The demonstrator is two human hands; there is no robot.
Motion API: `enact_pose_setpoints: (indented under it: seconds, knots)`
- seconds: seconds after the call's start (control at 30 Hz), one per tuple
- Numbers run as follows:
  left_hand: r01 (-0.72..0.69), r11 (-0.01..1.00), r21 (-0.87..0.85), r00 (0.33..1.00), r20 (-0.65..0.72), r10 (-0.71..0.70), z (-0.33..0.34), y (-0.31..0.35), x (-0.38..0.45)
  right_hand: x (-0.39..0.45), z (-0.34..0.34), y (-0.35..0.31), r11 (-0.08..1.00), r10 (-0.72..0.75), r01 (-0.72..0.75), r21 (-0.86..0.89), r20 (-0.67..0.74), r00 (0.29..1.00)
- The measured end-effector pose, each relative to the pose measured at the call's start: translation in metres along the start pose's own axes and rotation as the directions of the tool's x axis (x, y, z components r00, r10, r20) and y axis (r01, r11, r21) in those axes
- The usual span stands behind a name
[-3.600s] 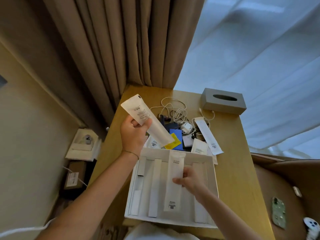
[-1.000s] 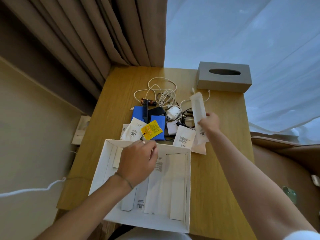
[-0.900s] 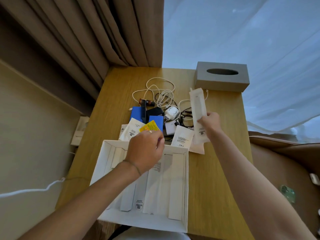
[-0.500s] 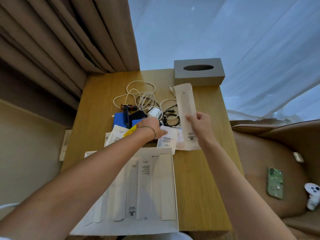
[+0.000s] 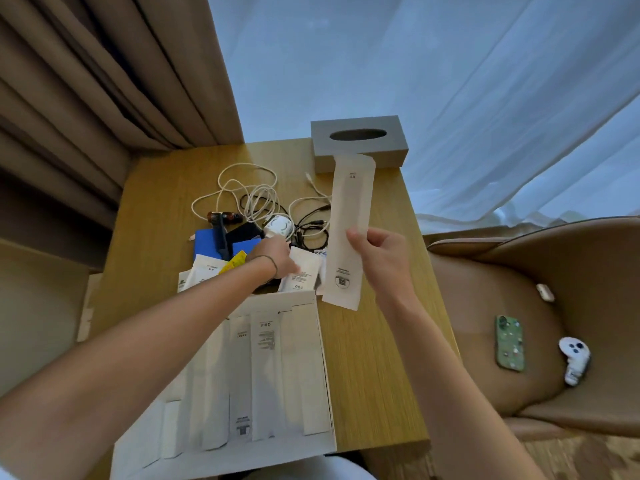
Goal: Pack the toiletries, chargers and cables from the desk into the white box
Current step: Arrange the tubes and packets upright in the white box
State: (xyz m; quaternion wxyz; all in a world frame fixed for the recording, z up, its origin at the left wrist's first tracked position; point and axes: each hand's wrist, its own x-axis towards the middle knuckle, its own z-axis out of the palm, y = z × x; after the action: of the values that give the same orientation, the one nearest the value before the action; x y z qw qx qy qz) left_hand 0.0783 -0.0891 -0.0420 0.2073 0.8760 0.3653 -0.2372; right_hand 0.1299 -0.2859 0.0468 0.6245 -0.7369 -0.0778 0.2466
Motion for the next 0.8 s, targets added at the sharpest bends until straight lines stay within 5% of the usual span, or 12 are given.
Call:
enact_pose_setpoints:
  seconds: [0.27, 0.4, 0.63, 0.8]
  knots:
    - [-0.105, 0.974, -0.203, 0.963, -0.263, 0.049, -0.019, -0.025, -0.036, -0.039, 0.01, -0.024, 0.994, -0.089, 0.086, 0.067, 0.036, 0.995]
    - [-0.258, 0.777, -0.574, 0.924, -0.381, 0.024, -0.034, -0.046, -0.061, -0.066, 0.027, -0.032, 0.992, -0.126, 0.125, 0.016, 0.096, 0.987]
    - [-0.375, 0.492, -0.786, 0.868, -0.483, -0.111, -0.032, -0.106, -0.119, -0.111, 0.065, 0.001, 0.902, -0.126, 0.17, -0.398, 0.136, 0.983]
    - [-0.35, 0.34, -0.873, 0.893, -0.42, -0.159, -0.021, -0.145, -0.152, -0.127, 0.088, 0.039, 0.677, -0.126, 0.222, -0.702, 0.186, 0.974]
